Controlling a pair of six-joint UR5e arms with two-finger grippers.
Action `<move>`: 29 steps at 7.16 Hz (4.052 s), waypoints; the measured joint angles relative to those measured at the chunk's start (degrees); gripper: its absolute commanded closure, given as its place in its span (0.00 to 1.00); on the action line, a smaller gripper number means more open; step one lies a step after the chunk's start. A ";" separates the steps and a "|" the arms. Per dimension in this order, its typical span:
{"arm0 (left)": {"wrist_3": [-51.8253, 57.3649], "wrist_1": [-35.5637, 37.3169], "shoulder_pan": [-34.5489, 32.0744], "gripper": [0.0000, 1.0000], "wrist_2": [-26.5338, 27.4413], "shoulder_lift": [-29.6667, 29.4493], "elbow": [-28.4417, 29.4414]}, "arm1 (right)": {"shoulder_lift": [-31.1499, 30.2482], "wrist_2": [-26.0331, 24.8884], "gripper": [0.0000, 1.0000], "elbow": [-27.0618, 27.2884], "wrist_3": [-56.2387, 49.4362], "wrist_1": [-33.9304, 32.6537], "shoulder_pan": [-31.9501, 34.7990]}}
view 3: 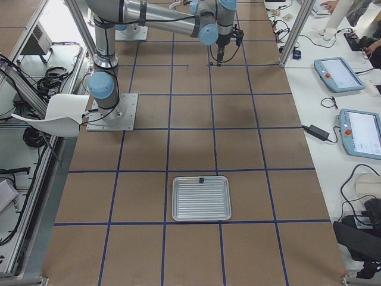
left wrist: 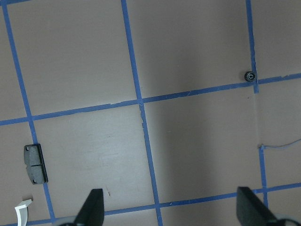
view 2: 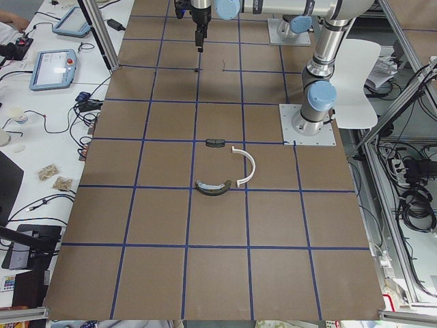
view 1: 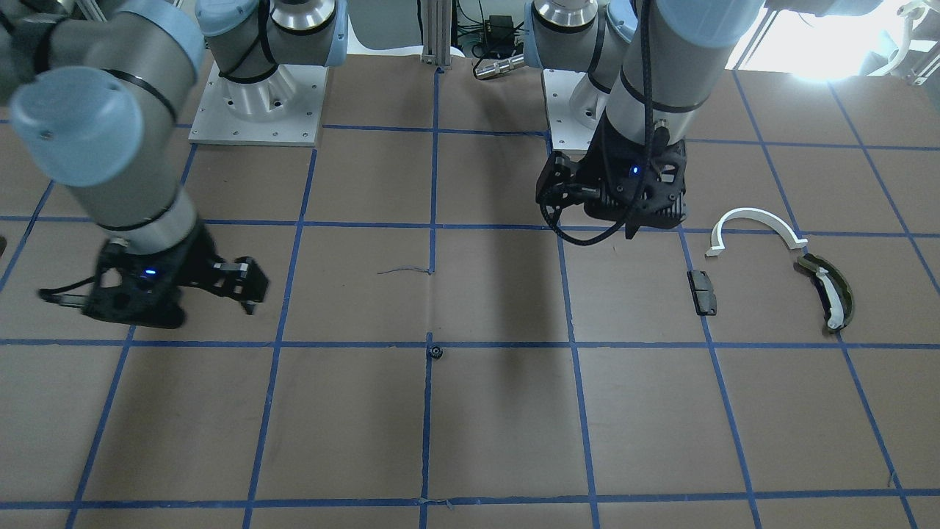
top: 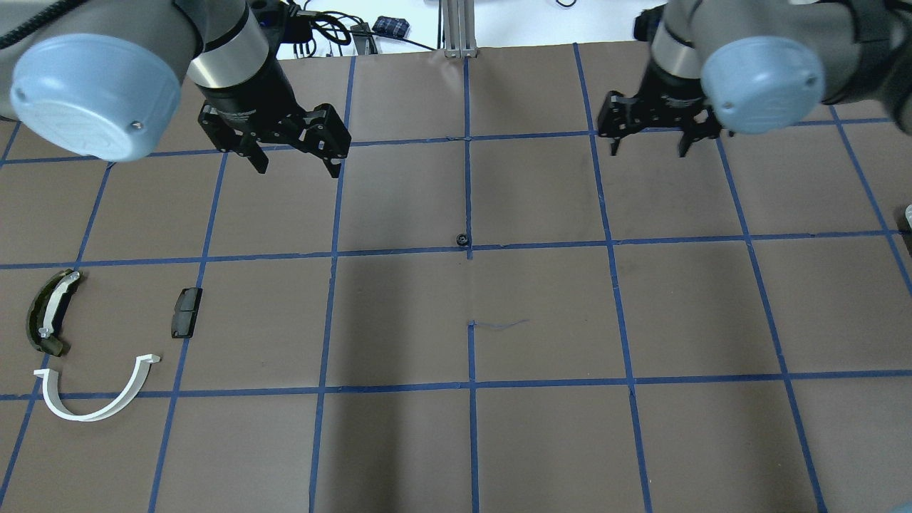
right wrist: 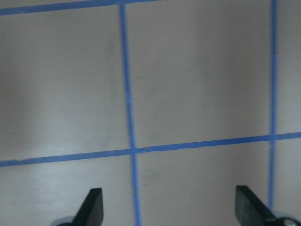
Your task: Place bearing gear from tray to pile
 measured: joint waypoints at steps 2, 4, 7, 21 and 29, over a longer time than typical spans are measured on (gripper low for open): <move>-3.93 9.10 -3.54 0.00 -4.45 -4.35 -2.08 | -0.89 -0.76 0.00 0.38 -26.51 0.89 -15.56; -12.08 15.57 -8.19 0.00 -4.94 -9.22 -3.74 | 1.97 0.68 0.00 0.65 -50.52 -0.04 -28.45; -17.39 24.65 -11.29 0.00 -2.87 -16.52 -5.43 | 11.28 2.42 0.01 0.63 -88.38 -7.77 -40.64; -26.95 35.53 -15.09 0.81 2.46 -27.61 -5.82 | 20.13 2.65 0.46 5.18 -128.16 -23.15 -45.46; 4.24 28.97 0.76 0.96 6.37 -16.41 -10.97 | 16.42 2.52 1.00 4.80 -121.90 -23.28 -45.37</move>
